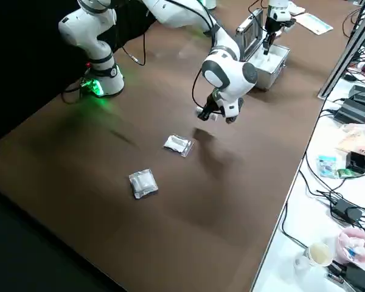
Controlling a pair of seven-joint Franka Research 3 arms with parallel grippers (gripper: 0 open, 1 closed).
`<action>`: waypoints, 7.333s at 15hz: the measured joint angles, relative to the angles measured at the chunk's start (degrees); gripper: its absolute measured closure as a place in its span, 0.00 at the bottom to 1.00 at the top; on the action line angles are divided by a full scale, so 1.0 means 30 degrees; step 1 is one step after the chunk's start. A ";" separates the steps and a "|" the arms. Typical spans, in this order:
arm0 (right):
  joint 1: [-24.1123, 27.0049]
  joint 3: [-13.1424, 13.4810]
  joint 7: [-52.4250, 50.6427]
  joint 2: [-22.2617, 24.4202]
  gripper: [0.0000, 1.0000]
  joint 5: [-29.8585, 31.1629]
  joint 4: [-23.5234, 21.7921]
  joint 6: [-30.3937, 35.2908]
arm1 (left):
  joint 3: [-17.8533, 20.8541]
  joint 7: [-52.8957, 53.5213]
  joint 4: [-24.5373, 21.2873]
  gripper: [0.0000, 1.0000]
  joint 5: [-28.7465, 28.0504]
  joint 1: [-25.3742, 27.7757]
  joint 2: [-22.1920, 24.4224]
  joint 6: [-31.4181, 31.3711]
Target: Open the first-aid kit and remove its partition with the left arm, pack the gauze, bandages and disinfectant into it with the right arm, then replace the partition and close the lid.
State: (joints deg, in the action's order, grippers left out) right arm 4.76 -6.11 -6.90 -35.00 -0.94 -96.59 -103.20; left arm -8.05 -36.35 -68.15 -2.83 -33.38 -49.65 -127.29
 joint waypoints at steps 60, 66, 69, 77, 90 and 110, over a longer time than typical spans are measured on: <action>-0.9731 -0.0116 0.8118 -0.1924 0.58 -1.1333 0.4305 -1.0540 | 0.0653 0.9345 -0.0169 0.96 -0.0480 0.7570 -0.0108 0.1056; -0.9733 -0.0095 0.8108 -0.1973 0.05 -1.1330 0.4353 -1.0548 | 0.0687 0.8215 -0.0276 0.95 -0.0484 0.7541 -0.1512 -0.1333; -0.9719 -0.0025 0.8109 -0.1966 0.01 -1.1329 0.4456 -1.0543 | 0.0688 0.8200 -0.0277 0.90 -0.0484 0.7541 -0.1846 -0.1794; -0.9403 0.3098 0.8271 -0.0816 0.01 -1.0412 0.6532 -0.4267 | 0.0696 0.7921 0.0518 0.35 -0.0484 0.7627 0.0177 -0.0002; -0.2356 0.4659 0.0565 -0.0790 0.10 -0.2671 0.4798 0.1526 | 0.0720 0.9851 0.0353 0.00 -0.0439 0.8263 0.9733 1.2070; 0.1032 0.4660 -0.4363 -0.3593 0.25 -0.0520 0.2841 0.2416 | 0.0487 1.0448 -0.1419 0.00 -0.0107 0.8915 1.1065 1.2166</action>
State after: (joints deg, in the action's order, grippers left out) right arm 7.85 7.87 -19.99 -45.78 -2.50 -88.07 -95.95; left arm -6.59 -5.01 -72.41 -3.15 -6.63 -16.45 -90.79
